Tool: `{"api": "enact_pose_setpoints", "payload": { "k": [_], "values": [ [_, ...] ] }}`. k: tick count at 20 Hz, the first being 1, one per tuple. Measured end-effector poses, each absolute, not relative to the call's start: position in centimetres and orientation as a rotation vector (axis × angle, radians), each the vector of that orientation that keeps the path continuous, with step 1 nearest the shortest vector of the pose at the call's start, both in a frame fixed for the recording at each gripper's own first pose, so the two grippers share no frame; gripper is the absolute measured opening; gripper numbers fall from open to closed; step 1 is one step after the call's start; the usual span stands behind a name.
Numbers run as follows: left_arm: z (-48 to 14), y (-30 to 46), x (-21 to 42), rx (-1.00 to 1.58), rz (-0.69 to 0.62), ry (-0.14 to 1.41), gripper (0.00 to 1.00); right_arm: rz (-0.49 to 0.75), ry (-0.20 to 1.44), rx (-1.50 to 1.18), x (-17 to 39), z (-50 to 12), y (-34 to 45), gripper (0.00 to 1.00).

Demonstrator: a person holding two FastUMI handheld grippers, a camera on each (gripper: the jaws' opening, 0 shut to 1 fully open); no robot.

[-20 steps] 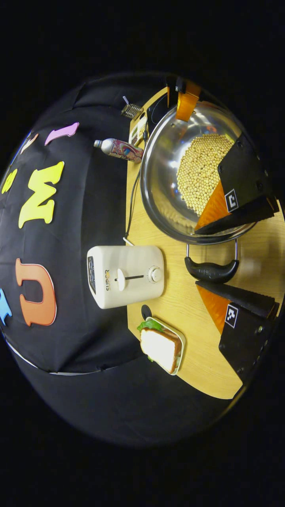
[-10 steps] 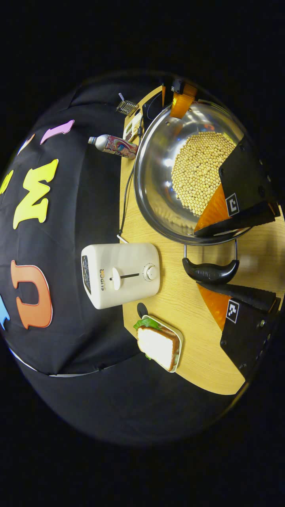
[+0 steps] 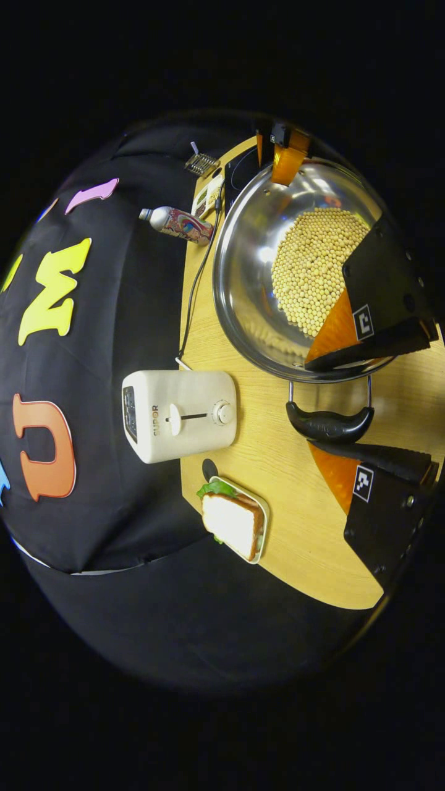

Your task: First push the handle of the pot to place it horizontally, then grasp the pot with both hands and set it on the induction cooktop.

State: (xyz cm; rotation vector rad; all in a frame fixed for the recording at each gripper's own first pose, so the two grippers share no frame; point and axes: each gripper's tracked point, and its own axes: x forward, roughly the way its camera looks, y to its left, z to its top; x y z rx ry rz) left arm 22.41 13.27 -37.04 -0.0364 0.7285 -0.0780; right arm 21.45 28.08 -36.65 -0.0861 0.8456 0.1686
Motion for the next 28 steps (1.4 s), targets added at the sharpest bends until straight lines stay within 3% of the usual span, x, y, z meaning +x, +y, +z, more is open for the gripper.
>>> {"api": "enact_pose_setpoints", "payload": {
  "k": [1,2,3,4,5,6,7,8,20,28],
  "values": [
    [-36.4,13.5,22.0,-0.031,-0.072,0.726,0.58,0.176,0.842,-0.087,21.2,-36.0,28.1,0.55],
    [-35.6,13.6,21.6,-0.027,-0.068,0.72,0.67,0.18,0.837,-0.083,20.9,-35.4,28.1,0.55],
    [-34.9,13.7,21.3,-0.024,-0.065,0.713,0.58,0.189,0.835,-0.08,20.7,-34.8,28.1,0.55],
    [-34.1,13.8,20.9,-0.033,-0.061,0.711,0.67,0.196,0.834,-0.074,20.3,-34.1,28.0,0.57],
    [-33.4,13.9,20.6,-0.038,-0.059,0.703,0.58,0.205,0.831,-0.065,20.1,-33.3,27.9,0.56],
    [-32.5,13.9,20.3,-0.043,-0.058,0.697,0.58,0.213,0.821,-0.062,19.8,-32.4,27.8,0.56],
    [-31.7,13.8,20.0,-0.046,-0.056,0.69,0.49,0.216,0.81,-0.053,19.8,-31.4,27.6,0.55],
    [-30.8,13.9,19.8,-0.048,-0.051,0.684,0.58,0.224,0.799,-0.054,19.5,-30.4,27.4,0.55],
    [-19.2,8.9,19.7,-0.038,-0.06,0.577,0.58,0.235,0.693,-0.028,20.2,-19.1,20.5,0.55],
    [-16.5,-0.8,21.0,-0.011,-0.133,0.547,0.58,0.168,0.67,-0.009,21.3,-17.5,10.6,0.53]
  ]
}}
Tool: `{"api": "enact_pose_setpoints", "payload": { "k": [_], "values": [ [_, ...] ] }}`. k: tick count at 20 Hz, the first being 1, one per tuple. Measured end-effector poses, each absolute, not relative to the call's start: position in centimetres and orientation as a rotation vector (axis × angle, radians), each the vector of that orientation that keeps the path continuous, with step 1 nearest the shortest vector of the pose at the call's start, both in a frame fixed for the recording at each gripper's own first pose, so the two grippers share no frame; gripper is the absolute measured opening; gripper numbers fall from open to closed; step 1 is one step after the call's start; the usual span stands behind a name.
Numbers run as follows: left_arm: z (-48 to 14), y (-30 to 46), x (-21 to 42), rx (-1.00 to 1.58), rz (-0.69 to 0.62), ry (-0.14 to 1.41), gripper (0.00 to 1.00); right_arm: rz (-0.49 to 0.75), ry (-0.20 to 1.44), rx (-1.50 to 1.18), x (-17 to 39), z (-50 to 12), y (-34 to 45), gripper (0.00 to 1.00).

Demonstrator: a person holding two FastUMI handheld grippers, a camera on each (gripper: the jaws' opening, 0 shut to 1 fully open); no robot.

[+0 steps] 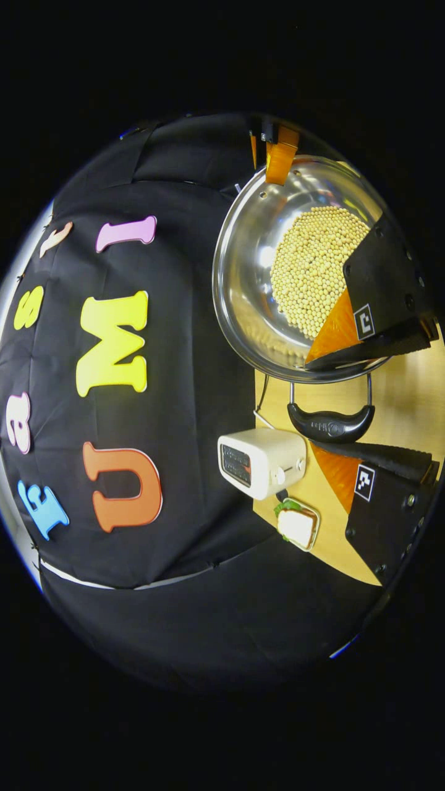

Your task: First push the handle of the pot to place it horizontally, then grasp the pot with both hands and set it on the induction cooktop.

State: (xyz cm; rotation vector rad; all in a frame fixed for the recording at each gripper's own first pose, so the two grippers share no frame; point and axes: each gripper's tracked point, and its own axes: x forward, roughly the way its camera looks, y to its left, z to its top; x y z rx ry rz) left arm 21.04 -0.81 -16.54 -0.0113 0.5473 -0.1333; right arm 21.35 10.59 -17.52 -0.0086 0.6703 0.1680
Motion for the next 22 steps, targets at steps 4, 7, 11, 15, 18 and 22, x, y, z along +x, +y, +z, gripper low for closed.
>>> {"api": "enact_pose_setpoints", "payload": {
  "k": [4,7,11,15,18,22],
  "values": [
    [-17.3,-5.3,21.5,0.002,-0.167,0.558,0.58,0.134,0.686,0.003,21.6,-19.0,6.4,0.55],
    [-18.5,-7.9,21.9,-0.007,-0.183,0.566,0.58,0.111,0.688,0.01,21.9,-20.3,4.1,0.55],
    [-20.5,-10.2,22.3,-0.014,-0.199,0.574,0.58,0.089,0.685,0.014,22.3,-22.3,1.9,0.55],
    [-22.8,-11.5,22.7,-0.018,-0.205,0.587,0.58,0.082,0.689,0.024,22.9,-24.8,1.0,0.55],
    [-24.9,-11.9,23.0,-0.024,-0.206,0.609,0.58,0.077,0.695,0.015,23.3,-26.8,0.6,0.52],
    [-26.9,-12.0,23.0,-0.036,-0.207,0.628,0.58,0.076,0.704,0.014,24.2,-29.1,0.3,0.55]
  ]
}}
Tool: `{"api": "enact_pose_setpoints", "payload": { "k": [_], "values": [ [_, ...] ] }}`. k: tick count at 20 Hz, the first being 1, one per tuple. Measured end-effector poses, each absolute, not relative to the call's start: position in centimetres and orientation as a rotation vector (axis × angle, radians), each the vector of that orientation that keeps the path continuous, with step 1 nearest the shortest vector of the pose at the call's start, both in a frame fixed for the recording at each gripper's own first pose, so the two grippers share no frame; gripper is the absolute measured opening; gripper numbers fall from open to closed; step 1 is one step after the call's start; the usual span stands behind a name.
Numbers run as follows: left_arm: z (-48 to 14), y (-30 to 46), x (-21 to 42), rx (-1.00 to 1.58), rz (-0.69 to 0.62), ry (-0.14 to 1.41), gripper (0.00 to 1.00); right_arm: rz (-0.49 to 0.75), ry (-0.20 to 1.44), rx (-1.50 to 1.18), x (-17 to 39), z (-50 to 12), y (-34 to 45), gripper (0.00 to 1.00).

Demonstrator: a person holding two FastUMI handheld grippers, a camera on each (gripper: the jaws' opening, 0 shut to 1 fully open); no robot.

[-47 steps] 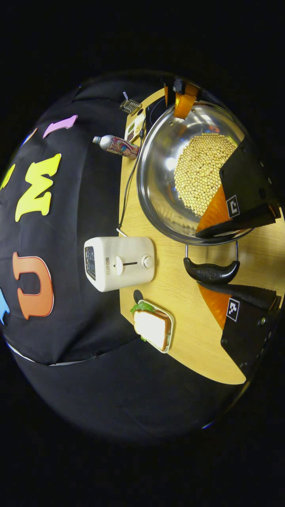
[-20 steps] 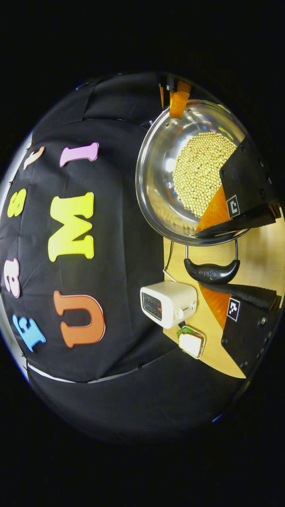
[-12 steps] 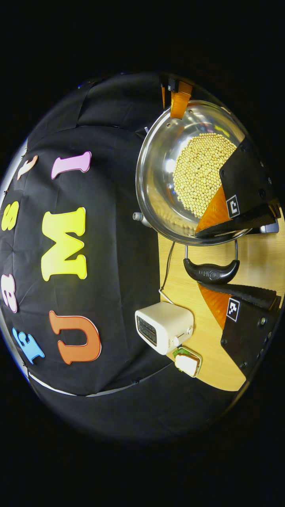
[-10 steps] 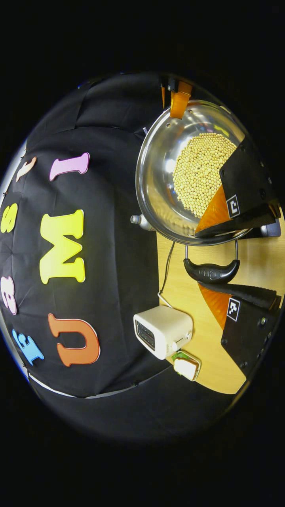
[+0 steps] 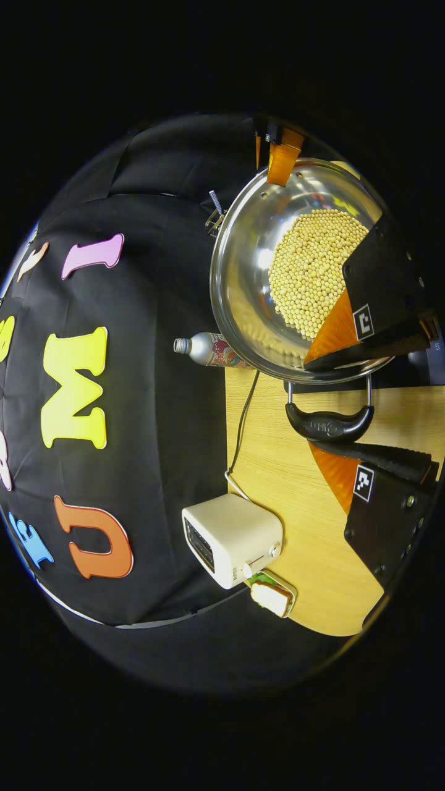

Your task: First push the handle of the pot to place it horizontally, then grasp the pot with both hands and set it on the induction cooktop.

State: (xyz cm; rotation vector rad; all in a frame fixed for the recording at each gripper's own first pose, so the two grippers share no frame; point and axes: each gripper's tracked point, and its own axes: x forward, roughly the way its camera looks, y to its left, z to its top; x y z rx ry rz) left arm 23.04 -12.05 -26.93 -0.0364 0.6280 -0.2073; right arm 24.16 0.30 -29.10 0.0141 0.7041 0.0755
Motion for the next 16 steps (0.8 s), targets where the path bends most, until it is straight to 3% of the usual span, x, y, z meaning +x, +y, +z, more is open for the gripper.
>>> {"api": "enact_pose_setpoints", "payload": {
  "k": [10,13,14,15,16],
  "values": [
    [-30.8,-12.7,24.1,-0.056,-0.204,0.634,0.58,0.083,0.714,0.068,25.8,-33.4,0.4,0.53],
    [-30.8,-12.7,24.0,-0.056,-0.21,0.631,0.58,0.084,0.706,0.066,25.8,-33.4,0.3,0.59],
    [-30.8,-12.7,24.0,-0.054,-0.21,0.632,0.67,0.082,0.706,0.064,25.7,-33.4,0.2,0.59],
    [-30.7,-12.6,24.1,-0.054,-0.211,0.634,0.58,0.08,0.707,0.062,25.9,-33.5,0.3,0.6],
    [-30.6,-12.6,24.1,-0.055,-0.211,0.633,0.58,0.077,0.706,0.063,25.8,-33.5,0.3,0.61]
  ]
}}
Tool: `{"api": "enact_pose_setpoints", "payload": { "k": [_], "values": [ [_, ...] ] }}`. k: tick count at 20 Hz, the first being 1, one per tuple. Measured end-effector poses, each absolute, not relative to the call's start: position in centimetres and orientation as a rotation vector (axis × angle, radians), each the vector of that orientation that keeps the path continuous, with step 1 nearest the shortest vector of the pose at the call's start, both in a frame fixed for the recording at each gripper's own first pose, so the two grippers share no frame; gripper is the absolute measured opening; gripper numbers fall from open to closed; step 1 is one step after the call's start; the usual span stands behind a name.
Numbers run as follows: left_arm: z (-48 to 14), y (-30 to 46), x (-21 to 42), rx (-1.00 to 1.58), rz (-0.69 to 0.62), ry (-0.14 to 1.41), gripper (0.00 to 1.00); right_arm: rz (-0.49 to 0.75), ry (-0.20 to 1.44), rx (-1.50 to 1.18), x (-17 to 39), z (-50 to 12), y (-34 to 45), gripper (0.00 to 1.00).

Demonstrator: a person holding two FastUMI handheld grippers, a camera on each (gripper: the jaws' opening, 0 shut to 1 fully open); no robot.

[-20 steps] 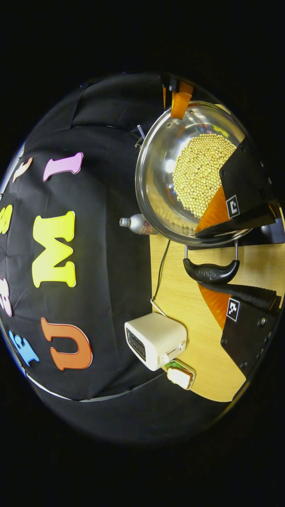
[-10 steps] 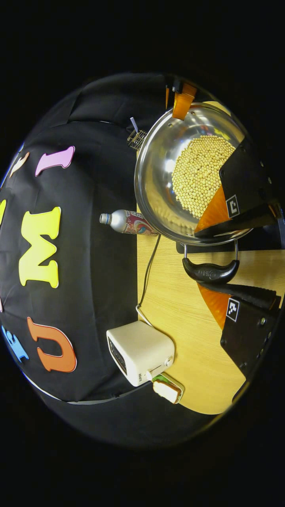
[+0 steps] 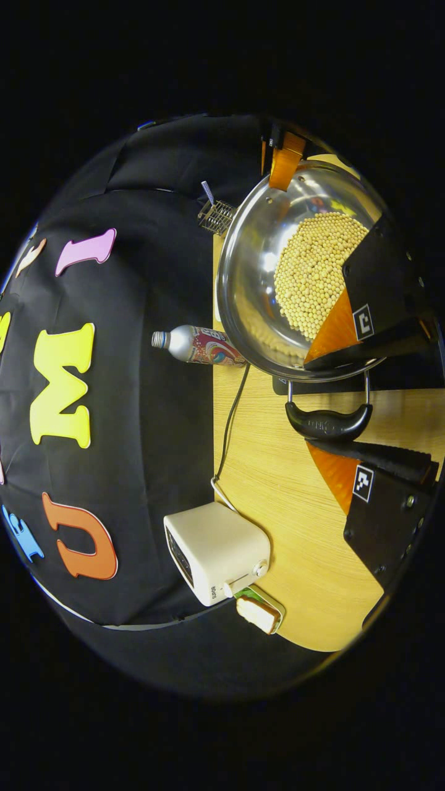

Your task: First push the handle of the pot to place it horizontally, then grasp the pot with both hands and set it on the induction cooktop.

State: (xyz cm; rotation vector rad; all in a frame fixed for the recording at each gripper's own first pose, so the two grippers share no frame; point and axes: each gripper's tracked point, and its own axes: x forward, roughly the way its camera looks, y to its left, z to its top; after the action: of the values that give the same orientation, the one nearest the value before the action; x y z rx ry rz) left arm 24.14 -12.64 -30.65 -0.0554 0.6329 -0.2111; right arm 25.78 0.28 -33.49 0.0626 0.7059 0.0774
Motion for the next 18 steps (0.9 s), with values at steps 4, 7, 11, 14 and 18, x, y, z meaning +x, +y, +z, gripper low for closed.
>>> {"api": "enact_pose_setpoints", "payload": {
  "k": [4,7,11,14,18],
  "values": [
    [-30.6,-12.5,24.0,-0.045,-0.214,0.617,0.61,0.062,0.693,0.063,25.6,-33.5,0.1,0.63],
    [-29.4,-11.9,23.5,-0.077,-0.187,0.584,0.67,0.048,0.645,0.016,25.6,-33.2,-0.4,0.69],
    [-26.6,-11.8,21.9,-0.084,-0.189,0.516,0.98,0.039,0.581,0.05,24.6,-31.8,-0.6,0.83],
    [-23.7,-11.4,20.1,-0.077,-0.188,0.45,0.98,0.037,0.513,0.062,23.1,-29.4,-0.9,0.83],
    [-20.6,-10.6,16.7,-0.089,-0.184,0.393,0.98,0.032,0.428,0.059,19.7,-25.5,-1.1,0.86]
  ]
}}
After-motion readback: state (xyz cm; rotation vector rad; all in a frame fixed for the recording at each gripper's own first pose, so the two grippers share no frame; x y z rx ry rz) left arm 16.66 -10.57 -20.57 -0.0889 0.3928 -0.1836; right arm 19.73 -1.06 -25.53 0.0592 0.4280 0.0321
